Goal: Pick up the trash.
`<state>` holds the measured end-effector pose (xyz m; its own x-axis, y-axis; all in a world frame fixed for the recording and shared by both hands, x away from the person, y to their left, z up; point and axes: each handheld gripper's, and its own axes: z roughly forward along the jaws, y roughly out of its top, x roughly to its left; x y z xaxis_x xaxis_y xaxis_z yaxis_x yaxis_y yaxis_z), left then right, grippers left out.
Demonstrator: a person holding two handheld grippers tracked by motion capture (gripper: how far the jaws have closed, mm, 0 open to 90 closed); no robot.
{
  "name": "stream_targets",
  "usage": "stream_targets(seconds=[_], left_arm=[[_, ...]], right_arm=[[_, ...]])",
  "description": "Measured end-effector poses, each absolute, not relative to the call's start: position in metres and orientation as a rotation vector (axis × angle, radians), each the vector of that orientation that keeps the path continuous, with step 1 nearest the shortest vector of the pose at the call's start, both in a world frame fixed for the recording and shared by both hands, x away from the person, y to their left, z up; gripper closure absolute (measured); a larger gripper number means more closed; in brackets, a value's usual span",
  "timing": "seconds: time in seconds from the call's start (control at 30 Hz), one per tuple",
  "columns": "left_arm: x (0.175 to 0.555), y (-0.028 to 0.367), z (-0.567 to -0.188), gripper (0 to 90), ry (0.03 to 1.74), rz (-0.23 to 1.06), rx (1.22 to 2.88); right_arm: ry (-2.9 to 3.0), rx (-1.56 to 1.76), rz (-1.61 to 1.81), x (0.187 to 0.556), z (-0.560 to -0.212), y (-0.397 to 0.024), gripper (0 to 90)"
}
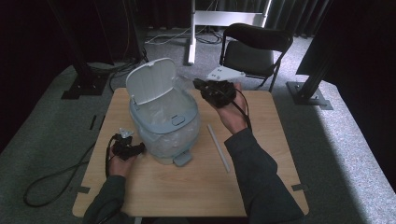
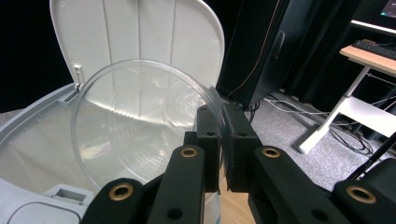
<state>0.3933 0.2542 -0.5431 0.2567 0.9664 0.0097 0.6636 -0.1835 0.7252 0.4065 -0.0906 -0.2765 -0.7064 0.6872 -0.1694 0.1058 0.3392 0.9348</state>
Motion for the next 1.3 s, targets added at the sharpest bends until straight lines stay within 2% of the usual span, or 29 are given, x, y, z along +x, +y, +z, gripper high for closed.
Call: stream_targets(seconds=[0.47, 1.3], left_arm=[[0.394, 0.254, -0.543, 30.3, 1.475, 0.646, 1.926], [0.394, 0.254, -0.543, 30.4, 1.476, 0.649, 1.924]], right_arm=[[2.086, 0.680, 1.370, 0.410, -0.278, -0.072, 86.0], [2.085, 0.658, 1.358, 0.407, -0.269, -0.068, 86.0]])
